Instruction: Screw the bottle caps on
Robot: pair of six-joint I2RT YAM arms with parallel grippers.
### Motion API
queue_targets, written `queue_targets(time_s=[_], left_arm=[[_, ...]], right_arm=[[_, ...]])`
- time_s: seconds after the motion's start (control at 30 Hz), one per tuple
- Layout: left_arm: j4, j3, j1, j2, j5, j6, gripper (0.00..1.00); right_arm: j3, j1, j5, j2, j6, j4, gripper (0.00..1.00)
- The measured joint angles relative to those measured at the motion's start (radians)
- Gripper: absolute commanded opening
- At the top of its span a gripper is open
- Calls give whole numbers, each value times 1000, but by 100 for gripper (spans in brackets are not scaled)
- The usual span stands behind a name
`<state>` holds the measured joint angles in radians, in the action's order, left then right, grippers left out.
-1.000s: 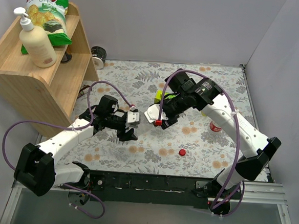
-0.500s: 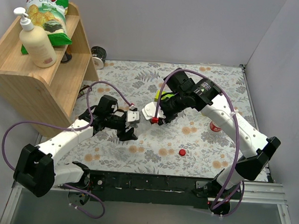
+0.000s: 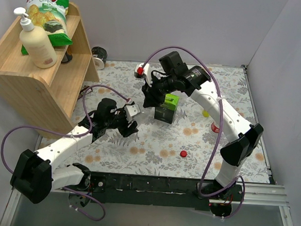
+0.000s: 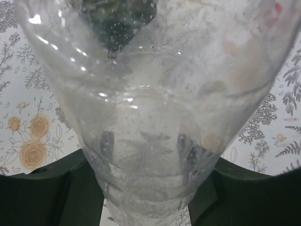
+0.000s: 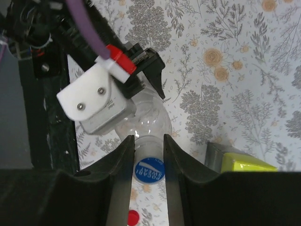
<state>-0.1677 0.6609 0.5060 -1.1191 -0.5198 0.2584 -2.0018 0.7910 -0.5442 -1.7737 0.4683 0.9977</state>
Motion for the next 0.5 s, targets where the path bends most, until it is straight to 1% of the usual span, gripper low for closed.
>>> queue_targets(time_s=[0.1,0.13,0.2,0.23,0.33,0.4,0.43,0.5], left_arm=[[16,0,7,-11,46,16,0],[21,0,9,-11,50,18,0],[12,-7,14,-11,62,27,0],[13,-11,14,-10,60,30,0],[24,-11,14,1,43,33,0],[17,-11,13,14,4,26,0],[5,-11,13,18,-21,17,0],[-40,-11,13,18,-93,-19,0]], right_arm=[[2,-17,-10,-38,-127,-44,1],[2,-16,-18,-51,-155,-49,15],[-8,-16,-20,-68,-185,-49,27],[-19,-18,-22,-76,-195,-43,36],[-102,-27,-23,-100,-210,-6,46],[-144,-44,-49,-95,-199,-12,51],[-145,-59,-68,-79,-187,-24,59],[-114,-101,-124,-26,-120,-47,67]])
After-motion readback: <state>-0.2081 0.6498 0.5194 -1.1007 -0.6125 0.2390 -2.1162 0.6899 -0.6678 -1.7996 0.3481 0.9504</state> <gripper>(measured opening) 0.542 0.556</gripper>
